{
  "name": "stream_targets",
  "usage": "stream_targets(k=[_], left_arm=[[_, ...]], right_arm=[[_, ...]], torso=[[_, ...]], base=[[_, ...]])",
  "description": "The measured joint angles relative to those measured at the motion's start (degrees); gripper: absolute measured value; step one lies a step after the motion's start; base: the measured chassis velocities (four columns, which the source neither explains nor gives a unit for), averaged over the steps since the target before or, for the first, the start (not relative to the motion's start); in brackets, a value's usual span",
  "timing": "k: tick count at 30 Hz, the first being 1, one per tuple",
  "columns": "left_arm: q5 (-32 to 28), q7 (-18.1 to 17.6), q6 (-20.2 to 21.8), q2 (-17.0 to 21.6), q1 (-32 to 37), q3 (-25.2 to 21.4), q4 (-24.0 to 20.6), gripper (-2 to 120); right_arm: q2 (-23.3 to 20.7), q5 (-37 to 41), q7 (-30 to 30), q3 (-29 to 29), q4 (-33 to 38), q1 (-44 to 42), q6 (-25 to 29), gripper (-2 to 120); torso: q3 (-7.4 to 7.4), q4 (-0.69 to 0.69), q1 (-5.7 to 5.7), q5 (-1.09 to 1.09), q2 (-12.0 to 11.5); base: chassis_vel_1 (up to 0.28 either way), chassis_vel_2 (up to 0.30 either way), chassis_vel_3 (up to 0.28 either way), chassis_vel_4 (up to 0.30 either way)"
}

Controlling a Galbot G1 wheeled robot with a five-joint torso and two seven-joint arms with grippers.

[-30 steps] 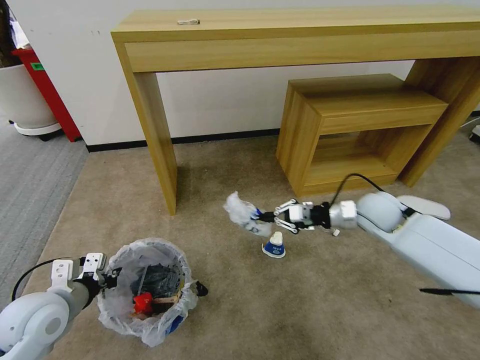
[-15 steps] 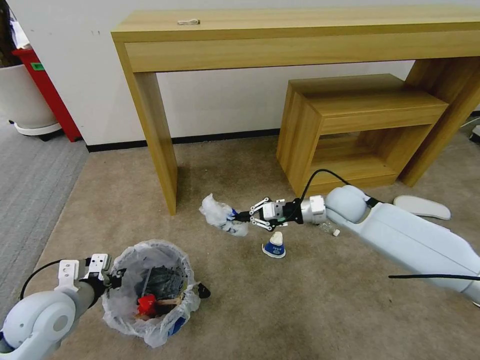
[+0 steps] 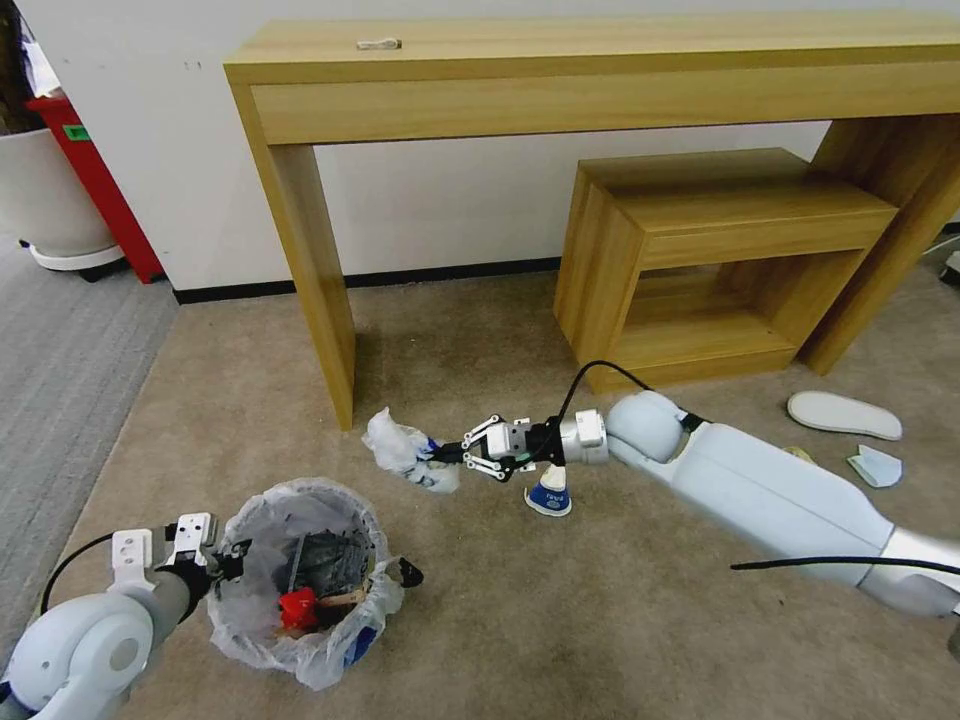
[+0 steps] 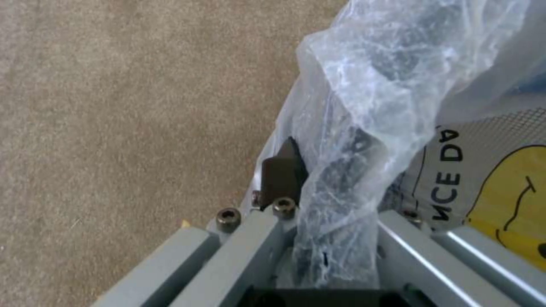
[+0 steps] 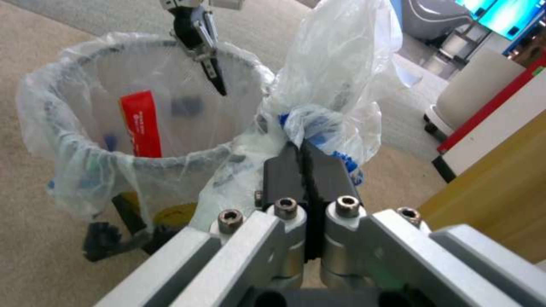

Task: Pick up the trash bin and place the garbage on the floor into it.

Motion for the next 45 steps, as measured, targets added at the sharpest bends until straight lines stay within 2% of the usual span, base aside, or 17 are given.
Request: stream_targets(k=[11, 18, 24, 31, 45], left_arm=[[0.3, 0.2, -0.3, -0.6, -2.8, 2.5, 2.1, 0], [-0.9, -0.6, -0.2, -0.9, -4.1, 3.6, 2.6, 0], [-4.4, -1.9, 0.8, 0.2, -3.4, 2.2, 0.8, 0], [-8.3, -3.2, 1.1, 1.4, -2.8, -0.2, -1.7, 0], [-12.0, -5.1, 1.2, 1.3, -5.3, -0.6, -2.6, 0]], right_arm=[[0.9, 1.9, 0.4, -4.0, 0.0, 1.7, 0.4, 0], [2.8, 3.4, 1.1, -8.0, 0.0, 4.7, 0.4, 0], [4.3, 4.2, 1.6, -10.4, 0.1, 6.7, 0.2, 0], [4.6, 4.4, 1.7, -10.8, -0.1, 7.2, 0.1, 0], [5.2, 5.8, 3.0, -13.9, 1.0, 8.5, -0.4, 0]], torso=[[-0.01, 0.01, -0.01, 0.06, 0.0], [0.00, 0.01, 0.00, -0.01, 0.0], [0.02, -0.02, 0.00, -0.12, 0.0], [0.02, -0.02, 0.00, -0.02, 0.0], [0.01, -0.01, 0.00, -0.02, 0.0]], base=[[0.000, 0.000, 0.000, 0.000], [0.000, 0.000, 0.000, 0.000], [0.000, 0.000, 0.000, 0.000], [0.000, 0.000, 0.000, 0.000], [0.000, 0.000, 0.000, 0.000]])
